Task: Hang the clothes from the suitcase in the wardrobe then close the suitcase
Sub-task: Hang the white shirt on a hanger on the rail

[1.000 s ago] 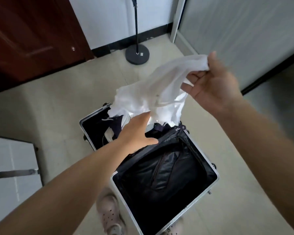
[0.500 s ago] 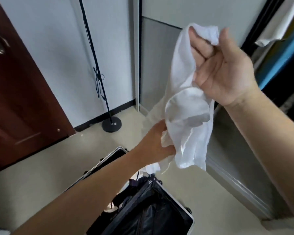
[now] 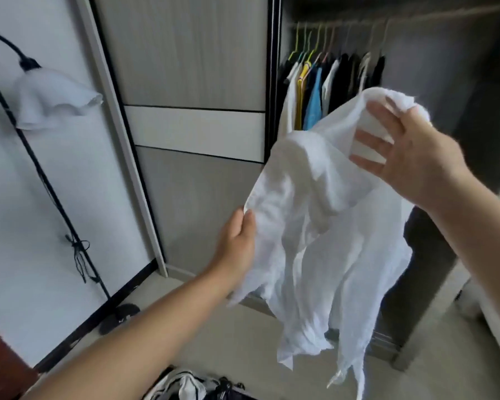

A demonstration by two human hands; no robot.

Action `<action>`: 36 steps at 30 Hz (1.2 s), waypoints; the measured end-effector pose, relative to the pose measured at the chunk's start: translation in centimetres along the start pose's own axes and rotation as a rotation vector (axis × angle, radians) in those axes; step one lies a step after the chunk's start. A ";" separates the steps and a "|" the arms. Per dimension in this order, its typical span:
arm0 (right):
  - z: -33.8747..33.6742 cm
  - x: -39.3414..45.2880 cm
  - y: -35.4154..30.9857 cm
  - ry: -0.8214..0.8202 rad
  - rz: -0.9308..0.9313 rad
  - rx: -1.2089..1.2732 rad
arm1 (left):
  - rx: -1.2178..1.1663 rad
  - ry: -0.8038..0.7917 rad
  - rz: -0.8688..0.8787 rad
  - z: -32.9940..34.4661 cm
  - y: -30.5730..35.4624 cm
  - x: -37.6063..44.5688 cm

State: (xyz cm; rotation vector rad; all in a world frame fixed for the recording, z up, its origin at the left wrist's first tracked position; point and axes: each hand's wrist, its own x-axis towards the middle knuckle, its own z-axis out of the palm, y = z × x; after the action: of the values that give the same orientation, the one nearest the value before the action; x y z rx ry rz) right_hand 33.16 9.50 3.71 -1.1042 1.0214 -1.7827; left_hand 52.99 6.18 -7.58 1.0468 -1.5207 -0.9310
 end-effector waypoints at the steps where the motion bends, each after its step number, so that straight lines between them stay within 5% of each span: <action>1: -0.7 -0.2 0.3 0.039 0.036 -0.037 | 0.027 -0.009 0.071 0.2 0.8 -0.1; 7: -9.5 -6.7 0.9 0.219 0.220 -0.095 | 0.037 -0.251 0.305 5.4 8.6 -0.5; 12: -12.5 -9.8 2.7 -0.409 0.441 -0.365 | 0.175 -0.357 0.349 11.3 12.1 -0.7; 14: -13.9 -9.9 4.5 -0.544 0.448 -0.463 | 0.242 -0.391 0.330 14.0 12.5 -0.7; 21: -25.6 -4.6 4.9 -0.270 0.535 -0.531 | 0.548 -0.526 0.167 22.1 14.2 2.7; 24: -29.5 -2.5 3.3 -0.290 0.614 -0.685 | 0.727 -0.581 0.093 24.0 14.6 4.6; 32: -28.5 -1.3 3.4 -0.370 -0.048 -0.904 | 0.658 -0.545 -0.008 28.9 15.3 7.1; 36: -27.5 2.1 6.2 -0.356 0.052 -1.106 | 0.622 -0.541 0.038 29.9 16.5 8.6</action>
State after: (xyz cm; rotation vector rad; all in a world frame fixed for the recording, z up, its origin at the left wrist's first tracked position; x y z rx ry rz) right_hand 8.23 11.49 -9.53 -1.9078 1.8248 -0.8274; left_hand 20.19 4.67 5.17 1.2438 -2.3718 -0.7593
